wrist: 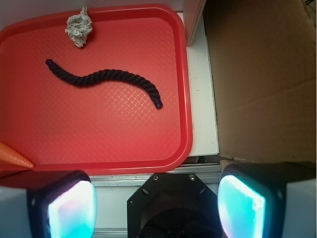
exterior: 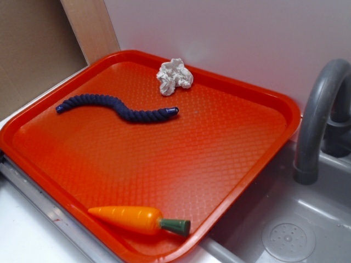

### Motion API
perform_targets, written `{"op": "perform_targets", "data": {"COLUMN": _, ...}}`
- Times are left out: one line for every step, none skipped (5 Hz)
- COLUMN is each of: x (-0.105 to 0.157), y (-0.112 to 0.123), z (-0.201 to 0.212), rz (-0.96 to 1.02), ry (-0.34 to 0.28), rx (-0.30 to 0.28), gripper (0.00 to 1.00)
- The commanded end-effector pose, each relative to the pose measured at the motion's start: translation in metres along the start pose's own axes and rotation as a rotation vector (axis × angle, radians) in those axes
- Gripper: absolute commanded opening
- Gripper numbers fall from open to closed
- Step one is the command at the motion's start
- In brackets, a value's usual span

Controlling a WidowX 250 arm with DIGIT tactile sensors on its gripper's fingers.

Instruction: Grab the blue rope.

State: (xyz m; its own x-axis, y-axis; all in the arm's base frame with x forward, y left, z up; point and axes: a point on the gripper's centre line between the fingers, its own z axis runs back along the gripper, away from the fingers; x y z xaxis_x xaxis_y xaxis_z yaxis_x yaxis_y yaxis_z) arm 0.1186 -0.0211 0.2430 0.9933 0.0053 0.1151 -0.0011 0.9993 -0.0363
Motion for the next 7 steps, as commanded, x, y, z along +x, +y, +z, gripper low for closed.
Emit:
{"op": "perform_targets", "data": {"x": 0.0, "y": 0.0, "z": 0.0, "rz": 0.0, "ry": 0.0, "rx": 0.0, "gripper": 1.0}}
{"op": "perform_targets", "data": {"x": 0.017, "y": -0.001, "z": -0.006, "rz": -0.143, "ry": -0.045, "rx": -0.051, "gripper": 1.0}}
{"op": "perform_targets", "data": {"x": 0.039, "y": -0.004, "z": -0.019, "rz": -0.325, "ry": -0.08, "rx": -0.037, "gripper": 1.0}}
{"op": "perform_targets", "data": {"x": 0.065, "y": -0.017, "z": -0.028, "rz": -0.583, "ry": -0.132, "rx": 0.002, "gripper": 1.0}}
{"op": "perform_targets", "data": {"x": 0.093, "y": -0.042, "z": -0.044, "rz": -0.84, "ry": -0.153, "rx": 0.02, "gripper": 1.0}}
{"op": "perform_targets", "data": {"x": 0.101, "y": -0.059, "z": -0.06, "rz": -1.09, "ry": -0.138, "rx": -0.012, "gripper": 1.0}}
{"op": "perform_targets", "data": {"x": 0.1, "y": -0.08, "z": -0.088, "rz": -1.35, "ry": -0.085, "rx": 0.002, "gripper": 1.0}}
